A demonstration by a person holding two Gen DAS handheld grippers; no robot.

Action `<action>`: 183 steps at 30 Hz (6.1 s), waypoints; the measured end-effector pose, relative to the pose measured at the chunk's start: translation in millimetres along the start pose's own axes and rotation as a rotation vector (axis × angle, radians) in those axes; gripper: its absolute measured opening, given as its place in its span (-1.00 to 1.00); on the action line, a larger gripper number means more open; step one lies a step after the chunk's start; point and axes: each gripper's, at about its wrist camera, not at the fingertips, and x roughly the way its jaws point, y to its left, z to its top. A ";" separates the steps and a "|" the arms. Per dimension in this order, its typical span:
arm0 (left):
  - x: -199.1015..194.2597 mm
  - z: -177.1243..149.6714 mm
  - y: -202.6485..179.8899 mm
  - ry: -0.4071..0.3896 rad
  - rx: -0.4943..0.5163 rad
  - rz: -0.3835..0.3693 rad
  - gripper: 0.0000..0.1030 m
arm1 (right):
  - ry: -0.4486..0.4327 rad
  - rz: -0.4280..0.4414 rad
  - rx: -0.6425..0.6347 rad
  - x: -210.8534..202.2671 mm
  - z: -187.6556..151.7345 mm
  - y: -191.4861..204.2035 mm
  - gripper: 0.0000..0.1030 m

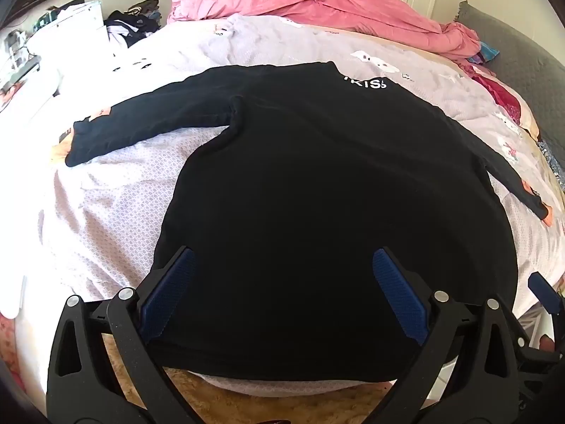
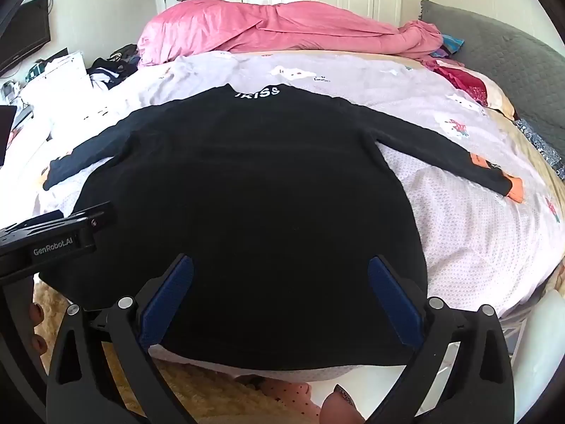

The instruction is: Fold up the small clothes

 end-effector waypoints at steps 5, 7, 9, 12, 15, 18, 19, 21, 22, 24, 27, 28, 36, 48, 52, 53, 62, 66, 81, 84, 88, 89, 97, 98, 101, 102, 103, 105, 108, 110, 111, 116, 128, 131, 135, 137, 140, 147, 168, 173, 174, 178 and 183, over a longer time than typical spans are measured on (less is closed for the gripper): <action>-0.1 -2.4 1.8 0.010 0.004 0.000 0.84 | -0.029 -0.015 -0.032 -4.6 -2.0 2.0 0.92; -0.2 -3.0 3.6 0.013 0.004 -0.002 0.84 | -0.030 -0.013 -0.030 -5.7 -2.2 3.0 0.92; -6.4 3.4 1.3 0.002 0.004 0.010 0.84 | -0.032 -0.010 -0.025 -2.0 -3.0 3.6 0.92; -10.0 3.3 1.3 -0.002 0.004 0.010 0.84 | -0.037 -0.014 -0.022 -3.3 -2.8 5.2 0.92; -3.5 0.5 2.9 -0.004 0.001 0.007 0.84 | -0.042 -0.016 -0.019 -6.2 -3.7 3.3 0.92; -3.5 0.0 2.6 -0.005 0.002 0.007 0.84 | -0.044 -0.018 -0.018 -7.4 -3.8 2.5 0.92; -3.5 -0.2 2.6 -0.006 0.002 0.007 0.84 | -0.045 -0.018 -0.016 -8.5 -3.1 2.9 0.92; -3.9 0.0 2.2 -0.005 0.004 0.010 0.84 | -0.049 -0.015 -0.009 -9.3 -3.1 2.0 0.92; -4.0 0.0 1.9 -0.005 0.004 0.009 0.84 | -0.047 -0.014 -0.007 -9.1 -2.4 1.9 0.92; -3.7 0.1 1.6 -0.004 0.004 0.012 0.84 | -0.048 -0.018 -0.006 -9.2 -2.1 1.3 0.92; -3.6 0.4 1.5 -0.003 0.003 0.013 0.84 | -0.047 -0.019 -0.007 -8.0 -0.6 2.1 0.92; -3.5 0.4 1.7 -0.003 0.004 0.013 0.84 | -0.048 -0.019 -0.007 -8.1 -0.1 2.2 0.92; -3.1 0.5 2.4 -0.001 0.008 0.012 0.84 | -0.030 -0.011 -0.015 -3.6 0.6 4.5 0.92; -2.2 1.1 2.1 0.001 0.010 0.015 0.84 | -0.029 -0.015 -0.013 -2.5 1.9 4.9 0.92; -2.0 1.9 1.9 0.001 0.013 0.023 0.84 | -0.027 -0.017 -0.009 -2.4 1.0 3.9 0.92; -2.2 2.3 1.7 0.000 0.013 0.022 0.84 | -0.029 -0.019 -0.008 -2.8 1.0 3.6 0.92; -2.5 3.0 0.5 -0.001 0.017 0.025 0.84 | -0.042 -0.021 0.004 -6.0 1.9 0.4 0.92; -2.4 3.8 -0.6 -0.002 0.017 0.025 0.84 | -0.045 -0.022 0.010 -6.5 2.9 -2.0 0.92; 9.4 19.4 -11.9 0.011 0.022 -0.003 0.84 | -0.057 -0.016 0.068 6.7 25.4 -25.6 0.92; 14.3 24.6 -14.7 0.017 0.021 -0.008 0.84 | -0.055 -0.020 0.085 11.7 32.2 -34.8 0.92; 22.4 35.0 -18.7 0.027 0.017 -0.023 0.84 | -0.058 -0.024 0.110 18.9 40.9 -47.8 0.92; 23.4 36.5 -19.7 0.029 0.018 -0.025 0.84 | -0.058 -0.024 0.118 19.9 42.6 -50.2 0.92; 35.4 56.7 -36.6 0.037 0.036 -0.055 0.84 | -0.060 -0.022 0.173 30.6 57.4 -74.9 0.92; 37.1 59.0 -39.7 0.038 0.041 -0.060 0.84 | -0.057 -0.023 0.182 32.5 58.9 -78.7 0.92; 42.4 66.3 -49.0 0.038 0.060 -0.072 0.84 | -0.048 -0.034 0.204 37.6 62.6 -90.6 0.92; 44.2 68.1 -50.8 0.040 0.065 -0.074 0.84 | -0.043 -0.034 0.215 39.6 63.8 -95.3 0.92; 46.9 70.9 -53.8 0.043 0.071 -0.076 0.84 | -0.037 -0.036 0.230 41.7 65.0 -100.7 0.92; 51.8 75.9 -58.0 0.046 0.079 -0.081 0.84 | -0.032 -0.045 0.256 45.3 66.5 -111.2 0.92; 58.8 81.9 -63.1 0.054 0.086 -0.089 0.84 | -0.025 -0.072 0.292 50.8 69.6 -128.7 0.92; 63.2 85.8 -66.9 0.059 0.093 -0.091 0.84 | -0.029 -0.096 0.318 53.7 71.4 -141.5 0.92; 65.8 88.4 -68.9 0.061 0.095 -0.097 0.84 | -0.028 -0.107 0.330 55.5 72.2 -148.1 0.92; 76.0 96.2 -75.9 0.067 0.109 -0.094 0.84 | -0.013 -0.160 0.423 64.1 74.9 -187.7 0.92; 102.1 115.8 -89.8 0.091 0.129 -0.111 0.84 | 0.009 -0.244 0.611 76.4 71.1 -263.6 0.92; 109.1 122.0 -93.8 0.092 0.139 -0.119 0.84 | 0.016 -0.252 0.640 81.4 69.8 -277.5 0.92; 117.5 127.9 -95.9 0.098 0.138 -0.113 0.84 | 0.016 -0.259 0.716 89.4 66.0 -300.5 0.92; 121.3 129.9 -96.0 0.102 0.136 -0.107 0.84 | 0.017 -0.257 0.752 94.5 63.9 -312.9 0.92; 125.0 131.0 -95.3 0.107 0.136 -0.106 0.84 | -0.014 -0.250 0.794 97.7 63.2 -327.8 0.92; 128.6 131.6 -93.3 0.116 0.132 -0.110 0.84 | -0.088 -0.275 0.829 106.3 69.0 -358.6 0.87; 130.0 161.7 -79.6 0.096 0.070 -0.138 0.84 | -0.305 -0.198 0.637 82.2 115.2 -325.9 -0.73; 127.4 158.9 -68.5 0.101 0.051 -0.138 0.84 | -0.334 -0.120 0.556 78.2 136.9 -291.4 -0.73; 126.7 158.8 -64.9 0.101 0.042 -0.139 0.84 | -0.340 -0.114 0.537 76.7 141.0 -282.9 -0.73; 123.7 160.3 -53.3 0.097 0.010 -0.157 0.84 | -0.372 -0.084 0.429 71.7 159.9 -243.4 -0.73; 120.4 161.6 -38.8 0.091 -0.026 -0.153 0.84 | -0.396 -0.009 0.321 67.5 180.1 -195.1 -0.74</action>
